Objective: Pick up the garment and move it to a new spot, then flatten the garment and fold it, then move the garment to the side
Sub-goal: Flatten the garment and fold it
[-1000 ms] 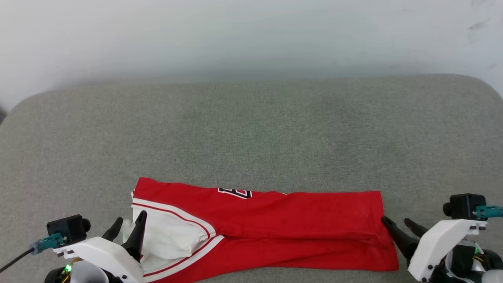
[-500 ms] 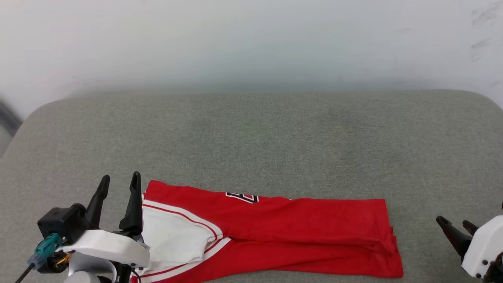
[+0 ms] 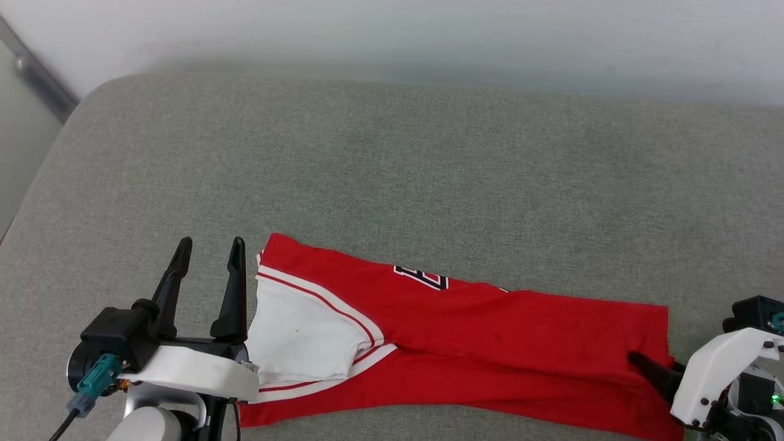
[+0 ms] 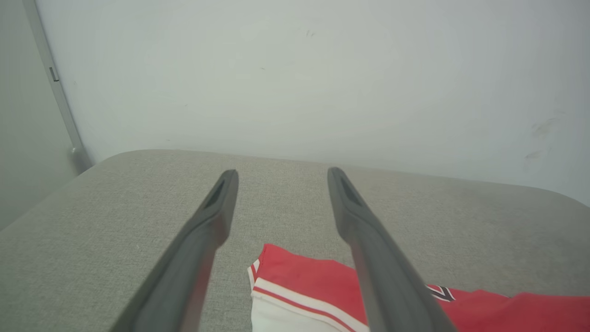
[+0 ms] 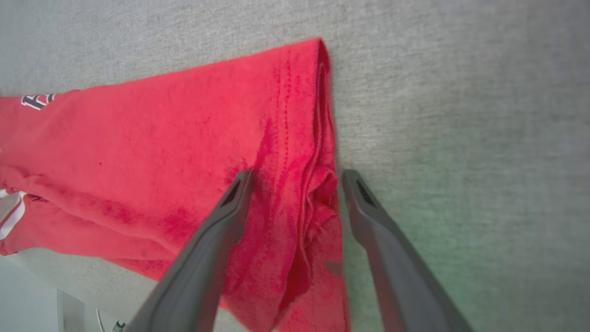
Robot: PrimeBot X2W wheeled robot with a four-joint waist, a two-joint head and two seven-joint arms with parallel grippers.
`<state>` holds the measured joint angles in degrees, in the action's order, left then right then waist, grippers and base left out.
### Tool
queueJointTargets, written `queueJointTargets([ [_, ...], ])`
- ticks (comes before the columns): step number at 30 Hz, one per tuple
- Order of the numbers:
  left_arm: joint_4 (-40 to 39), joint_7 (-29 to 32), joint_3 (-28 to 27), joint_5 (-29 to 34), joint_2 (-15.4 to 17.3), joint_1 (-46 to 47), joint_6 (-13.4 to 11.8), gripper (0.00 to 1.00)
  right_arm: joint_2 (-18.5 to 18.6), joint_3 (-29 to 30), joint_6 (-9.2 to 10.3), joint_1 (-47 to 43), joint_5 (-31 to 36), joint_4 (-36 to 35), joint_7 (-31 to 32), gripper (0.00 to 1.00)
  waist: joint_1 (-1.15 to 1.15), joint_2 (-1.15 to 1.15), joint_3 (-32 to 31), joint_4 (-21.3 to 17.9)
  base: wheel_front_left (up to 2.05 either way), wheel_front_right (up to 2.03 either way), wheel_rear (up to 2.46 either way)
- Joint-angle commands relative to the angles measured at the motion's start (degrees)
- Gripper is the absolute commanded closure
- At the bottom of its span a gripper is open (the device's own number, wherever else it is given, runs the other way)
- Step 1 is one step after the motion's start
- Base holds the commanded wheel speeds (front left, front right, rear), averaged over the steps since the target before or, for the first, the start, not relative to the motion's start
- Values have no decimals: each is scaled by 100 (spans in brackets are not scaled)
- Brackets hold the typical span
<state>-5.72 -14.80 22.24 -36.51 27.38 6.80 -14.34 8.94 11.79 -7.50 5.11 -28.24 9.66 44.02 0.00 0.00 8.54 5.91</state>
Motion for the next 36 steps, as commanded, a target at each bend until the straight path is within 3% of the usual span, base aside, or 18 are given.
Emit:
queueJointTargets([
  [1, 2, -16, 2, 40, -33, 88, 8, 0, -78, -67, 2, 103, -43, 129, 54, 0, 0, 0, 131, 113, 0, 0, 0],
  [4, 22, -19, 13, 48, -50, 104, 39, 0, -190, -245, 2, 94, -110, 437, 189, 0, 0, 0, 162, 126, 0, 0, 0],
  [5, 41, -20, 24, 50, -50, 107, 45, 0, -224, -282, 2, 90, -155, 545, 272, 52, 0, 0, 160, 127, 0, 0, 0],
  [7, 54, -22, 8, 49, -50, 134, 54, 0, -256, -388, 1, 103, -237, 614, 356, 100, 0, 0, 146, 118, 0, 0, 0],
  [22, -11, 92, -27, 92, 141, -78, -95, 0, 223, -513, 3, 365, -187, 16, 218, 100, 0, 0, -345, -313, 0, 0, 0],
  [26, -54, 151, -10, 98, 184, -127, -127, 0, 331, -175, 3, 328, -49, -72, 338, 100, 0, 0, -407, -476, 0, 0, 0],
  [31, -41, 183, 21, 86, 154, -161, -173, 0, 437, 660, 3, 248, 108, -211, 498, 100, 0, 0, -451, -580, 0, 0, 0],
  [34, -22, 183, 37, 72, 142, -176, -182, 0, 311, 1111, 2, 320, 21, -218, 695, 100, 0, 0, -474, -622, 0, 0, 0],
  [36, -18, 180, 41, 62, 139, -184, -180, 0, 23, 1353, 2, 443, -273, -163, 945, 100, 0, 0, -490, -637, 0, 0, 0],
])
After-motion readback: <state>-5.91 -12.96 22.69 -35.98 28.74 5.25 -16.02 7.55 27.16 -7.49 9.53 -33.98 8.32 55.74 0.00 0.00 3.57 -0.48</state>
